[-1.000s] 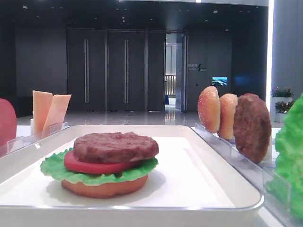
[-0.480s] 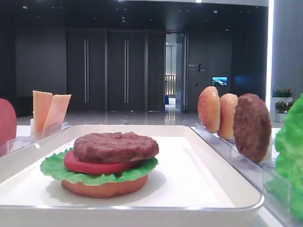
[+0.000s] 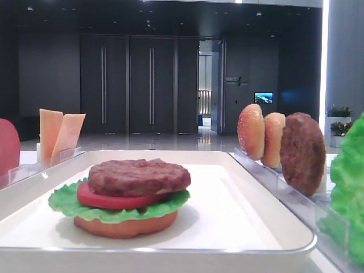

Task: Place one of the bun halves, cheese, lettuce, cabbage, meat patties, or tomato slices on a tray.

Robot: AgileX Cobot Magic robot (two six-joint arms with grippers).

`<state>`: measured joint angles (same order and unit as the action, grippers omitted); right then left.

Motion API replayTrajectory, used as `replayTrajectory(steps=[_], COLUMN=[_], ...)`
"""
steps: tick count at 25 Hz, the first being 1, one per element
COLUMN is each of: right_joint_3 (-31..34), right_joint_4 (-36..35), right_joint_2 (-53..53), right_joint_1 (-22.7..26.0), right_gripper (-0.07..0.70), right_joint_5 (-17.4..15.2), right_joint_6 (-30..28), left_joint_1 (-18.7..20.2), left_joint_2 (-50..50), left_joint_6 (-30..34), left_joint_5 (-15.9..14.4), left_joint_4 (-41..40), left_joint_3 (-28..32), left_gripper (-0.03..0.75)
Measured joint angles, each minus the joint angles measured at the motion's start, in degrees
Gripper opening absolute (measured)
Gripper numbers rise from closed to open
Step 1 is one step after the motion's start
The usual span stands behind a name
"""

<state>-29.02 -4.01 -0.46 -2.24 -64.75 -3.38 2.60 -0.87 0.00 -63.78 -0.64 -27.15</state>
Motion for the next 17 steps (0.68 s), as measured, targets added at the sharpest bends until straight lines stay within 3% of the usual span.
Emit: replayTrajectory(steps=[9, 17], right_joint_3=[0.0, 0.0], right_joint_4=[0.0, 0.0], right_joint_2=[0.0, 0.0], right_joint_1=[0.2, 3.8], right_gripper=[0.452, 0.452], right_joint_5=[0.0, -0.1], right_joint_6=[-0.1, -0.1], left_joint_1=[0.0, 0.0], left_joint_2=[0.0, 0.0], left_joint_6=[0.3, 0.3], left_joint_5=[0.0, 0.0], left_joint_4=[0.0, 0.0], left_joint_3=[0.0, 0.0], left_gripper=[0.534, 0.534])
